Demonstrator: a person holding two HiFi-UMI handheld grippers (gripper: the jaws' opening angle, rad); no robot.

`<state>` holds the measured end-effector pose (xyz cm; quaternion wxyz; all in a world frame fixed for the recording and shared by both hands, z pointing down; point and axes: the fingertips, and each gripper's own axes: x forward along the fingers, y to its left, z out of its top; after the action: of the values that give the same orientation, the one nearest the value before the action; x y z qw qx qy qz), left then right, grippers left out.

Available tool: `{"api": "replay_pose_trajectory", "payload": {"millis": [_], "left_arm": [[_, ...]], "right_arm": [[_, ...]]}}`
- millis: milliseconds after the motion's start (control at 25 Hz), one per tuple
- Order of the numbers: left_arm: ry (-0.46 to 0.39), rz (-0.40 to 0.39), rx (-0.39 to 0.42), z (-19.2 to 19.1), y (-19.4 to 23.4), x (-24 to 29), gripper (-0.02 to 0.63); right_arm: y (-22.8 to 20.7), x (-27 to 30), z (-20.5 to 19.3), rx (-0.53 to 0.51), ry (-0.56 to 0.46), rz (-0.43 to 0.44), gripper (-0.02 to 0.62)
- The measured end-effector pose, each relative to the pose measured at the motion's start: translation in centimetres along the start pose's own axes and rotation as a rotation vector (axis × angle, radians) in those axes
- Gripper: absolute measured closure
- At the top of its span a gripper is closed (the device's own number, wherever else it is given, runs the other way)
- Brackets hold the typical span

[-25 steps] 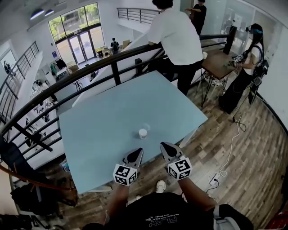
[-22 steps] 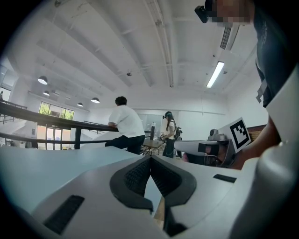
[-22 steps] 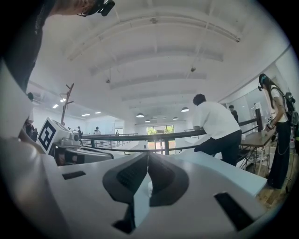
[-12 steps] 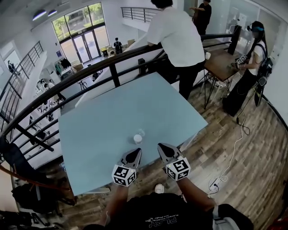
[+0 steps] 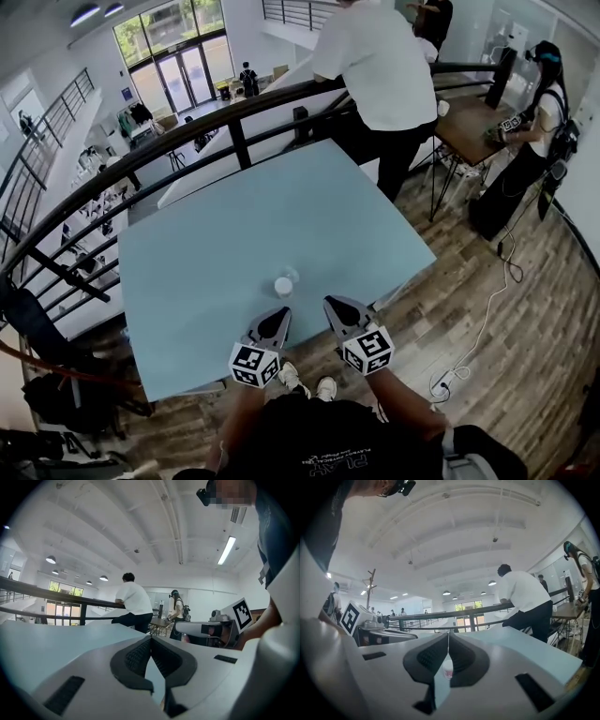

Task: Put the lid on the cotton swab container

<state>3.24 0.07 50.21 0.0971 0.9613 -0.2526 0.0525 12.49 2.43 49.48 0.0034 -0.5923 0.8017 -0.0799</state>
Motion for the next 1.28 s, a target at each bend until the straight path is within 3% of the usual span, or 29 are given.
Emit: {"api": "replay_pose_trajectory", "payload": {"millis": [400, 760, 920, 1120, 1280], "left_arm": [[-0.015, -0.042, 0.005, 0.8, 3.4, 3.0, 0.594], [-0.012, -0.034, 0.007, 1.9, 8.2, 5.0, 0.594], [-0.016, -0.036, 0.012, 2.4, 10.0, 5.4, 0.594], [0.012, 0.019, 0.025, 2.2, 12.7, 5.0, 0.594], [0.016, -0.003, 0.034, 2.3, 13.0, 4.6, 0.594]], "right_arm": [[-2.5, 5.2, 0.3, -0.017, 0.020, 0.035, 0.577], [-4.8, 10.3, 0.5, -0.027, 0.051, 0.031, 0.577], [-4.7, 12.4, 0.9, -0.032, 0.055, 0.038, 0.575], [-3.9, 14.7, 1.6, -0.083, 0.044, 0.040, 0.577], [-3.1, 15.7, 1.9, -0.094, 0.047, 0.069, 0.577]]}}
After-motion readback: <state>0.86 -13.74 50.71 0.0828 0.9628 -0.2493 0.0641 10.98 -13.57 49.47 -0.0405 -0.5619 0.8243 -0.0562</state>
